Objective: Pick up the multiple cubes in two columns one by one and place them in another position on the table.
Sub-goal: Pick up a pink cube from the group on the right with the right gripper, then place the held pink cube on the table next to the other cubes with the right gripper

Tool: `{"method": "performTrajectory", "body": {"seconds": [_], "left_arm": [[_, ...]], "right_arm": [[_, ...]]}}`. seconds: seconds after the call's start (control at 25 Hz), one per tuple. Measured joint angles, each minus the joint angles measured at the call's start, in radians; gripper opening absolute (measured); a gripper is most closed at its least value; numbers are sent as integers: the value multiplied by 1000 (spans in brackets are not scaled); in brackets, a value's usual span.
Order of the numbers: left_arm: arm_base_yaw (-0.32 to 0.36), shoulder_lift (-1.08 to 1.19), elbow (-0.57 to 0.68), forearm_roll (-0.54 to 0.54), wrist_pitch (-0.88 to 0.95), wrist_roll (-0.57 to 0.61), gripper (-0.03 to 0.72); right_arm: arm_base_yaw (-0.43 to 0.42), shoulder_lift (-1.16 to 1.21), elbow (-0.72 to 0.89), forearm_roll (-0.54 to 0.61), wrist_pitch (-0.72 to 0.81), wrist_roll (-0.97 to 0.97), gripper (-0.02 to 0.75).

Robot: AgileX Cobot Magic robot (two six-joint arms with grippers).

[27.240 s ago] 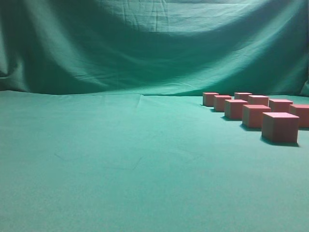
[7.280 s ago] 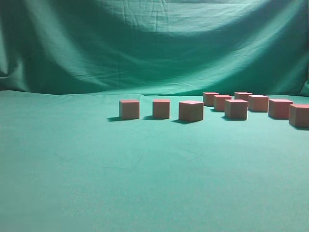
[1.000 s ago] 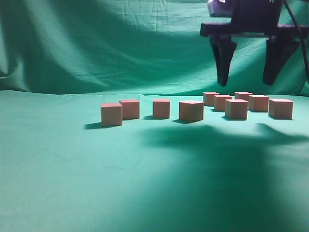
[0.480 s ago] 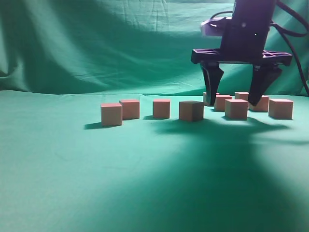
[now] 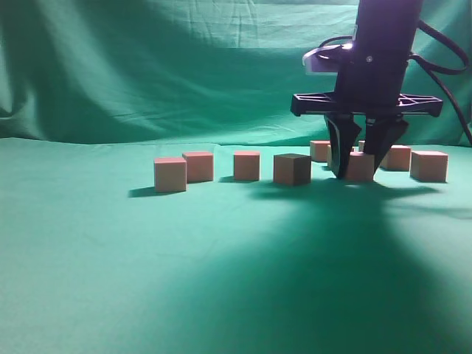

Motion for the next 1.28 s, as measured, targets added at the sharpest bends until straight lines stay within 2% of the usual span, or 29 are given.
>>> {"method": "performTrajectory", "body": {"seconds": [0.2,0.48,0.68,0.84,1.0,1.12,1.28], "left_arm": [[0,0,0,0,0,0,0],[0,0,0,0,0,0,0],[0,0,0,0,0,0,0],[0,0,0,0,0,0,0],[0,0,0,0,0,0,0],[0,0,0,0,0,0,0],[0,0,0,0,0,0,0]], "right_arm": [[0,-55,-2,-6,33,0,255],[29,-273,-31,-10,183,-3,255],[173,-321,-31,-12,283,-33,255],[331,-293,-10,-9,217,-47,255],[447,-212,-8,-8,142,-80,255],[490,-136,-18,-8,129,-102,255],[490,-53,-61,-8,119,-96,255]]}}
